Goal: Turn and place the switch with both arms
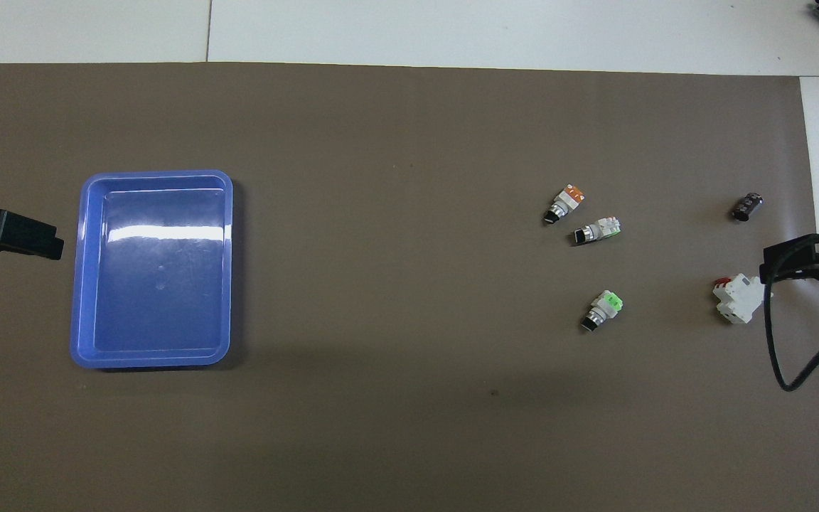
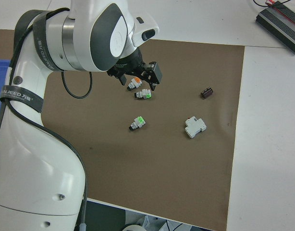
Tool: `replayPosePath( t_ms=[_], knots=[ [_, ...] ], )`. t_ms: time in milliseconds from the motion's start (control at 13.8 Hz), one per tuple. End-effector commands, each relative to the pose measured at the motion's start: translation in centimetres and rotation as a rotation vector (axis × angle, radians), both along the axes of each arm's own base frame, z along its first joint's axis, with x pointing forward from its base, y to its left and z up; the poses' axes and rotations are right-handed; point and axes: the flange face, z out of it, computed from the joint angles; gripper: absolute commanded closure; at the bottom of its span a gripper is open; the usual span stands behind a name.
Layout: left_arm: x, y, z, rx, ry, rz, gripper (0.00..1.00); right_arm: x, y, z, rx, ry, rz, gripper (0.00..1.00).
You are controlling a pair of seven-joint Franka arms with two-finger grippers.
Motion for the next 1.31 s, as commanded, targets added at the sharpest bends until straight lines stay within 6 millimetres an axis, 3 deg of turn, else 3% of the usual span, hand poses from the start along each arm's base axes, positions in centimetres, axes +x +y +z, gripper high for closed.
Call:
replayPosePath(
  t_ms=[0,145,363,581,727,872,1017,1235],
  knots=[
    [-0.8,0.2,0.1,-0.008,0.005,0.001,0.00,-1.1,-0.1,-0.9,0.001,0.001,0.020,0.00],
    [-0.8,0.2,0.1,-0.008,0.005,0.001,0.00,-0.6,0.0,-2.0,0.000,-0.019,0.023,0.00],
    [-0.8,0.2,0.1,-0.008,0.005,0.001,0.00,0.3,0.7,-6.3,0.002,-0.058,0.046,0.00],
    [-0.8,0.2,0.1,-0.008,0.005,0.001,0.00,0.8,2.0,-9.1,0.007,-0.097,0.097,0.00],
    [-0.8,0.2,0.1,-0.006,0.005,0.001,0.00,2.2,2.1,-11.8,0.012,-0.076,0.172,0.00],
    [-0.8,0.2,0.1,-0.008,0.005,0.001,0.00,2.0,3.6,-13.9,0.061,-0.061,0.339,0.00],
    [-0.8,0.2,0.1,-0.008,0.006,0.001,0.00,1.9,3.8,-15.6,0.086,-0.063,0.501,0.00],
    [-0.8,0.2,0.1,-0.006,0.005,0.001,0.00,1.3,3.8,-18.5,0.135,-0.039,0.920,0.00]
  ],
)
